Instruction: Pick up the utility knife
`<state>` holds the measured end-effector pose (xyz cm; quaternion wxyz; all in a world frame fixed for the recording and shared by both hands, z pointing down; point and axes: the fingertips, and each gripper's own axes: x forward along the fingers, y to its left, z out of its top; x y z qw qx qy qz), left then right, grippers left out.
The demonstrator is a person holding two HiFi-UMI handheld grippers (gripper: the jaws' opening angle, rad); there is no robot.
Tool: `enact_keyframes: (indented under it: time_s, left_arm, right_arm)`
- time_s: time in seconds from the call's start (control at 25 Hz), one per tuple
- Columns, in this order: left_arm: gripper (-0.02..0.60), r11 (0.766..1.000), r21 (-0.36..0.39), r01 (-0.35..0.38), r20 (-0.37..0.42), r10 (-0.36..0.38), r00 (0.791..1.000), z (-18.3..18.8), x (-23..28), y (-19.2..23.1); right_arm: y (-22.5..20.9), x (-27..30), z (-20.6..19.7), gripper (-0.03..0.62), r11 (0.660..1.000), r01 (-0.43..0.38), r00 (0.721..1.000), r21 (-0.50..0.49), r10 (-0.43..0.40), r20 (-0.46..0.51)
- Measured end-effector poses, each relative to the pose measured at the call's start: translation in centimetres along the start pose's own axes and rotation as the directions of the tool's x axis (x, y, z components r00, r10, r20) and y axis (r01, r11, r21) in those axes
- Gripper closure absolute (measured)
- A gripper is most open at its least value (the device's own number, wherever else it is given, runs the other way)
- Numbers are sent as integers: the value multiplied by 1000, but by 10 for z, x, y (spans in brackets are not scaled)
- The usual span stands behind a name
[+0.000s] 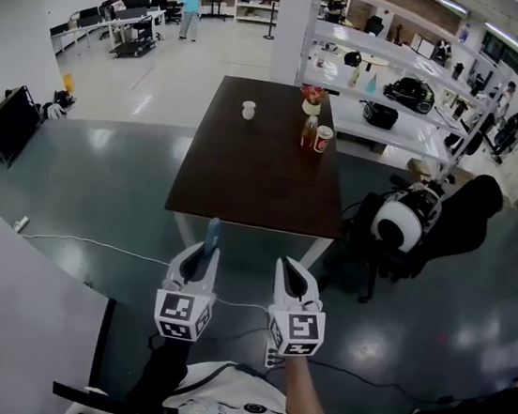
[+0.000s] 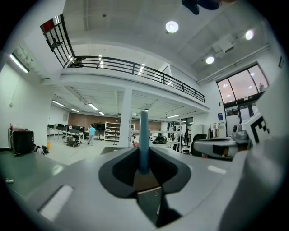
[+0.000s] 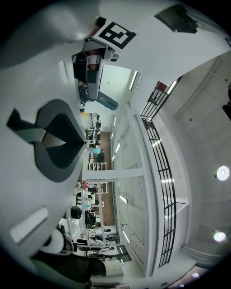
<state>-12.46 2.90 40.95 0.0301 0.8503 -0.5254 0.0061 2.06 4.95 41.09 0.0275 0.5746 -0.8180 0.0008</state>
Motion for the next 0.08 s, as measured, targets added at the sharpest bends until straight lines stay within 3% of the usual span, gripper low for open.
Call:
enact_keyframes:
  time_s: [0.08]
  left_arm:
    - [512, 1000, -1, 1, -1, -1, 1000, -3, 1, 0]
  right_arm:
    - [-1, 0, -2, 595, 1000, 4, 1000, 2, -4, 3]
